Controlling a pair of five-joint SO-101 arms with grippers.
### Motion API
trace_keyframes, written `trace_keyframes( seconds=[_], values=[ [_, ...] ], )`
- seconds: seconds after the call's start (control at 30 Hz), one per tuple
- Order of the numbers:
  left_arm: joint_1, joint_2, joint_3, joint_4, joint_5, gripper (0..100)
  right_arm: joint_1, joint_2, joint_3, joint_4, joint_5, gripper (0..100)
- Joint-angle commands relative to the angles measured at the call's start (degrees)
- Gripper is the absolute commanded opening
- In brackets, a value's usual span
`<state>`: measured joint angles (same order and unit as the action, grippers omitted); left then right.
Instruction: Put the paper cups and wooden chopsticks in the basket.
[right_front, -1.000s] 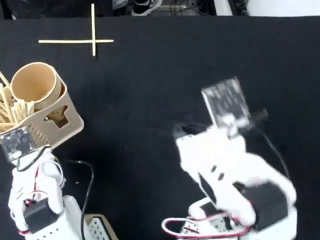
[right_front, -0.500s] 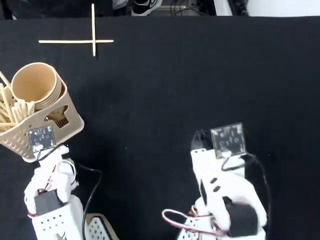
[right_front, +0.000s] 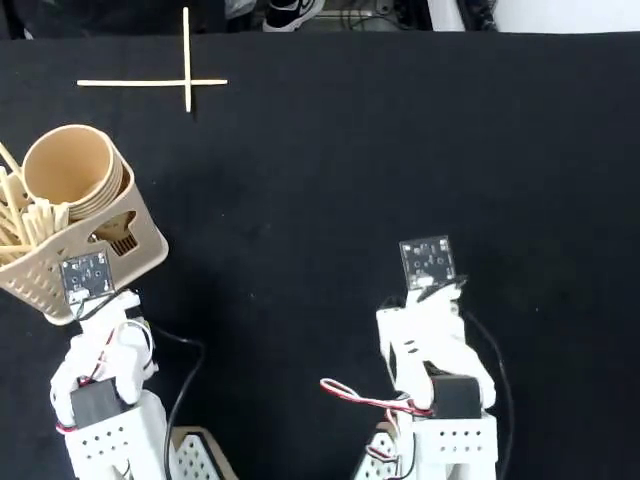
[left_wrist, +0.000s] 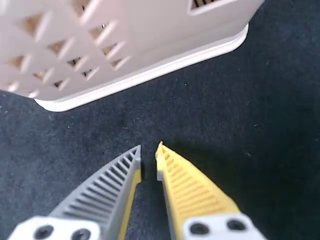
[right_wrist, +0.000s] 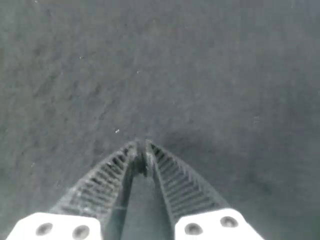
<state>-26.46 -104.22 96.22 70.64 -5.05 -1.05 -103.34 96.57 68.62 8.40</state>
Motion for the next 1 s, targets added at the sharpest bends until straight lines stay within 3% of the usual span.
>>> trace_keyframes(
  seconds=[0.0, 0.97],
  values=[
    [0.57, -0.26, 1.1, -0.88, 0.53, 7, 0.35, -3.91, 0.04, 2.81, 0.53, 1.2],
    [0.22, -0.18, 1.1, -0.44, 0.53, 7, 0.35, -3.91, 0.04, 5.45, 0.44, 1.2]
  ],
)
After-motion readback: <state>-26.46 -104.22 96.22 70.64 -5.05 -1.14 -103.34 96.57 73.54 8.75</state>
